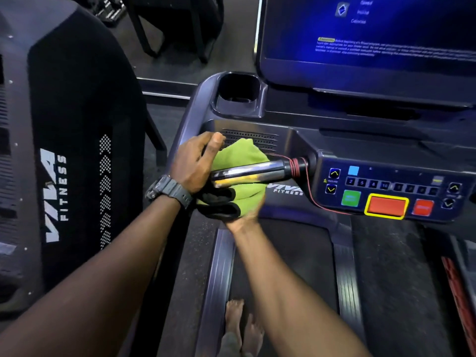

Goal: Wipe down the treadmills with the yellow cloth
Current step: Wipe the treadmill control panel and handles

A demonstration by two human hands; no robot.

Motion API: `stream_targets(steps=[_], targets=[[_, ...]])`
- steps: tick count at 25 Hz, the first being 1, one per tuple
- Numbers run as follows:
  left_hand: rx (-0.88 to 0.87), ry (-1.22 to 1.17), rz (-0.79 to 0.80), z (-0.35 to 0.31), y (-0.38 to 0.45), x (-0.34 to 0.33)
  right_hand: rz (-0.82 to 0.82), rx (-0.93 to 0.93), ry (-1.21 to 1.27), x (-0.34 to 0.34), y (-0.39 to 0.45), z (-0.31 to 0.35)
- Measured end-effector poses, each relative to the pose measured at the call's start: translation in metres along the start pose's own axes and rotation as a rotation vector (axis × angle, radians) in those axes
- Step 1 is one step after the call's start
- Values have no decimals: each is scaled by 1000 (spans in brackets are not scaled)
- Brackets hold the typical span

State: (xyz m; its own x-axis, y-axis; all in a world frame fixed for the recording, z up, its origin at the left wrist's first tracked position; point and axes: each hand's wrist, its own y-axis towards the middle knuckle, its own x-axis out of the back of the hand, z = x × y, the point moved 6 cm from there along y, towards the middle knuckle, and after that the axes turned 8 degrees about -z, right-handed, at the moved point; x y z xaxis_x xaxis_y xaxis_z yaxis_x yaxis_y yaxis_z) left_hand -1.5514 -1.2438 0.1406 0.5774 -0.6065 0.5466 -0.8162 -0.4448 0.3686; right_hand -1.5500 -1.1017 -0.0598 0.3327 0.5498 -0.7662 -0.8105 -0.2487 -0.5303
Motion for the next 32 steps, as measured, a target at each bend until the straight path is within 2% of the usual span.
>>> stream_targets(steps=[1,2,4,5,6,7,8,10,11,13,14,17,19,21,24,26,28,30,31,32], targets=[[4,4,-1,0,0,1,-99,-109,59,-31,-13,11],[3,13,1,-1,0,1,-76,-189,169,-51,-13,15],[5,38,10,-4,-1,-1,26,-181,290,-63,-12,14],[15,36,20,-3,0,-3,61,-102,221,-67,-17,7],[20,26,28,-2,0,-5,24,-204,160,-70,-18,-4],[15,20,25,-2,0,-4,-67,-174,16,-67,-23,-4],[6,28,15,-1,-1,-2,-12,-95,-12,-77,-30,8],[4,54,12,-3,-1,0,16,-28,72,-76,-29,35],[3,61,19,-6,-2,0,-21,2,136,-73,-29,48],[-7,67,27,-9,-2,-1,27,-8,272,-83,-47,54],[-3,63,27,-7,-2,-1,27,-14,265,-87,-57,51],[27,61,32,0,-1,-1,-66,-90,79,-77,-87,33],[29,70,68,1,-2,-4,-82,-142,-51,-57,-110,47],[25,77,101,-1,-3,-6,-68,-149,-116,-48,-136,70],[37,45,94,1,-3,-5,54,-18,-228,-70,-172,112],[48,16,80,2,-4,-2,161,206,-431,-106,-189,147],[76,-28,54,-1,-4,3,265,639,-771,-146,-195,185],[101,-84,-5,-5,-5,8,285,1050,-1292,-184,-182,200],[128,-110,-53,-4,-4,12,273,1167,-1609,-199,-165,194],[164,-140,-99,-2,-5,14,285,1170,-1996,-208,-144,178]])
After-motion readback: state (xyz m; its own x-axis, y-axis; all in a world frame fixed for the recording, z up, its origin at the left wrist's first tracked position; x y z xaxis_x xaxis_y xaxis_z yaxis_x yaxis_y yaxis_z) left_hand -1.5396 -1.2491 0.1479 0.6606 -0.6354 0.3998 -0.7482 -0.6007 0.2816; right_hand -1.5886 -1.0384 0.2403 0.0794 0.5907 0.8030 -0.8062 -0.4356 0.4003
